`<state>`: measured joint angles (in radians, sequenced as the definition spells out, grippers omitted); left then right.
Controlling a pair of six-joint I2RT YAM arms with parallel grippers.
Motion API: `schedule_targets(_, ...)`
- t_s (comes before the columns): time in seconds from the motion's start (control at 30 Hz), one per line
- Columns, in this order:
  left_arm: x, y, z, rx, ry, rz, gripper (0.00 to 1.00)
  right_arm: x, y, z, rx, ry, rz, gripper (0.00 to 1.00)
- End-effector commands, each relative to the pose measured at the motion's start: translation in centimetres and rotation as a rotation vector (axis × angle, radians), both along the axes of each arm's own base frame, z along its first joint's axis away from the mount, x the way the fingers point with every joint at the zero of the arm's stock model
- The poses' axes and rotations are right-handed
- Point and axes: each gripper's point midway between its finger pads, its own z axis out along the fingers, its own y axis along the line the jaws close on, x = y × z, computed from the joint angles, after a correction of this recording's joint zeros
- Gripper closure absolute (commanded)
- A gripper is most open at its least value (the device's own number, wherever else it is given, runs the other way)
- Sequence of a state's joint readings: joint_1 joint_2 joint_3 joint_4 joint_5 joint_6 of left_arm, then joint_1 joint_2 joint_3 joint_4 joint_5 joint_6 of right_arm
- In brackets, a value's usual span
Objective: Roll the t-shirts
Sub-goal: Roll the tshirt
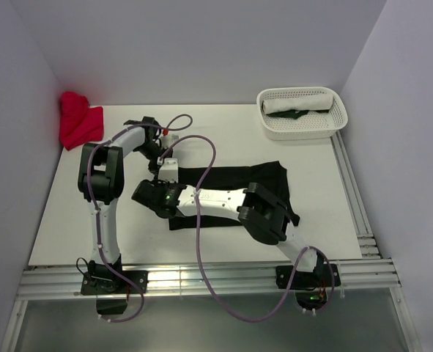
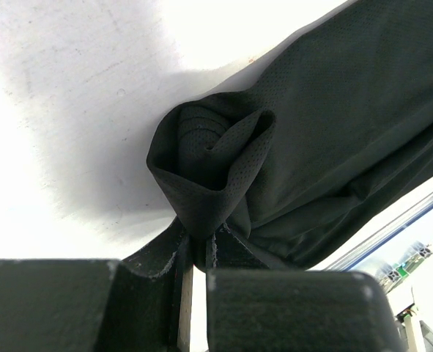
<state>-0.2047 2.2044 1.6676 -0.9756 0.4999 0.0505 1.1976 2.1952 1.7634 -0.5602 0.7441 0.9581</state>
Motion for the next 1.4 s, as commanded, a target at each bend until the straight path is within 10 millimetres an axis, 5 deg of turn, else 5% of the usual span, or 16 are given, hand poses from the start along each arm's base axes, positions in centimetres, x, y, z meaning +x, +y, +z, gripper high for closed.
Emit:
schedule_targets(0.0, 0.5, 0.6, -1.1, 0.061, -0.023, -0.037, 0.99, 2.3, 0.1, 2.0, -0.013, -0.117, -0.021, 0.57)
schedule_targets(0.47, 0.5, 0.0, -1.2, 0.066, -0.019, -0.045, 0.98, 2.1, 1.2, -1.7, -0.057, -0.071, 0.006, 0.57)
schedule_targets(0.83, 0.5, 0.2, -1.6, 0.077, -0.014, -0.05, 0.93, 0.7, -0.5, -4.3, -0.135, 0.008, -0.029, 0.57)
schedule_targets(1.07, 0.9, -0.1, -1.0, 0.054, -0.028, -0.052, 0.69, -1.5, -1.5, -7.2, -0.121, 0.125, -0.027, 0.57)
schedule_targets(1.23, 2.2, -1.0, 1.2, 0.004, -0.065, -0.053, 0.51, -2.3, -1.0, -6.9, -0.033, 0.158, -0.03, 0.61)
schedule_targets(1.37, 4.3, -1.2, 4.4, -0.088, -0.11, -0.026, 0.35, -2.3, -0.2, -5.8, 0.095, 0.178, -0.018, 0.76)
